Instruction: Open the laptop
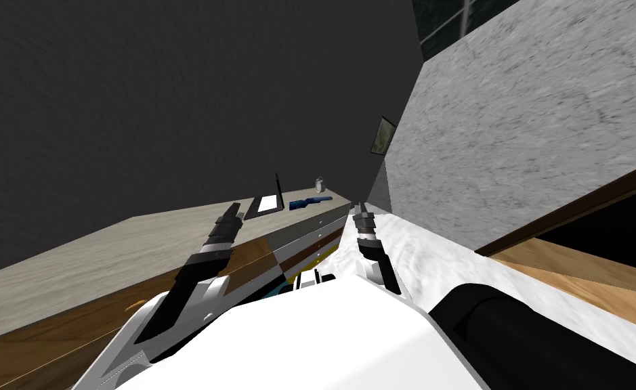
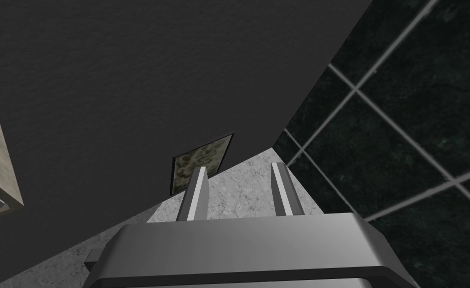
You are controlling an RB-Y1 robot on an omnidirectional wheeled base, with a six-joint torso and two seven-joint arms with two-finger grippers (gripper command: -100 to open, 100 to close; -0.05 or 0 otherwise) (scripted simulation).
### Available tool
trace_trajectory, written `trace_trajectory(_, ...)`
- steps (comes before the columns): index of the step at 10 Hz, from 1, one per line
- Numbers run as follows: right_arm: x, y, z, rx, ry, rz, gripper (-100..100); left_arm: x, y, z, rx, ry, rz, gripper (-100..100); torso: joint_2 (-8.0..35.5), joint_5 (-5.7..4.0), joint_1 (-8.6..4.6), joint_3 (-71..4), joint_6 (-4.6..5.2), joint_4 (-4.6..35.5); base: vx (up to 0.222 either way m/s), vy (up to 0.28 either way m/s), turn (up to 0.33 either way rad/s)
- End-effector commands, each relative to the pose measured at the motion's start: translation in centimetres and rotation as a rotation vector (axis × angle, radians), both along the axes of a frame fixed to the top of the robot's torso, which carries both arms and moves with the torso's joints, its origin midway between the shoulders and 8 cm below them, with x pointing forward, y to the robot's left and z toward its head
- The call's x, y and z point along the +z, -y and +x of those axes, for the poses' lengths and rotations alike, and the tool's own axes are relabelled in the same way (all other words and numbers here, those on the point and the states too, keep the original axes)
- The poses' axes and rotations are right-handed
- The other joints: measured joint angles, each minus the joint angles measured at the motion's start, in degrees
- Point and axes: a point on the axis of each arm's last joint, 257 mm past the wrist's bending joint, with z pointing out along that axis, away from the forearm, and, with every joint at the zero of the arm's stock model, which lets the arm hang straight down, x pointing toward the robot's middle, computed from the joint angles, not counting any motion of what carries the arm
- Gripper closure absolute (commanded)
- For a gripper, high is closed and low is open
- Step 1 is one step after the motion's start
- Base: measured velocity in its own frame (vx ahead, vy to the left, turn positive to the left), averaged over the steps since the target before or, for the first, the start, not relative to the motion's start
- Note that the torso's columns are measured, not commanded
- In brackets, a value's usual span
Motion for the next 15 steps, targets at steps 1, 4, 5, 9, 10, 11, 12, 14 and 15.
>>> trace_trajectory(1,0.0,0.0,0.0,0.0,0.0,0.0,0,-0.3,-0.7,0.6,0.022,-0.032,0.004,-100,0.0,-0.01,-0.06,0.0,0.01,0.0,0.014,-0.048,-0.024)
trace_trajectory(4,0.0,0.0,0.0,0.0,0.0,0.0,0,-0.6,-1.8,1.4,0.059,-0.08,0.012,-100,0.0,-0.02,-0.05,0.0,0.0,0.0,0.026,-0.058,-0.039)
trace_trajectory(5,0.0,0.0,0.0,0.0,0.0,0.0,0,-0.7,-1.9,1.4,0.061,-0.084,0.011,-100,0.0,0.0,-0.01,0.0,0.02,0.0,0.01,-0.043,-0.032)
trace_trajectory(9,0.0,0.0,0.0,0.0,0.0,0.0,0,-1.2,-3.2,2.2,0.102,-0.138,0.019,-100,0.0,-0.01,-0.06,0.0,0.01,0.0,0.021,-0.053,-0.038)
trace_trajectory(10,0.0,0.0,0.0,0.0,0.0,0.0,0,-1.2,-3.8,2.5,0.121,-0.158,0.025,-100,0.0,-0.01,-0.04,0.0,0.0,0.0,0.028,-0.06,-0.056)
trace_trajectory(11,0.0,0.0,0.0,0.0,0.0,0.0,0,-1.4,-3.9,2.6,0.124,-0.165,0.023,-100,0.0,-0.01,-0.06,0.0,0.02,0.0,0.023,-0.05,-0.023)
trace_trajectory(12,0.0,0.0,0.0,0.0,0.0,0.0,0,-1.5,-4.5,2.9,0.142,-0.185,0.03,-100,0.0,-0.01,-0.02,0.0,0.0,0.0,0.022,-0.057,-0.042)
trace_trajectory(14,0.0,0.0,0.0,0.0,0.0,0.0,0,-1.7,-5.3,3.2,0.166,-0.215,0.034,-100,0.0,-0.01,-0.03,0.0,0.0,0.0,0.014,-0.06,-0.042)
trace_trajectory(15,0.0,0.0,0.0,0.0,0.0,0.0,0,-1.9,-5.4,3.2,0.169,-0.221,0.033,-100,0.0,-0.02,-0.08,0.0,0.02,0.0,0.02,-0.049,-0.022)
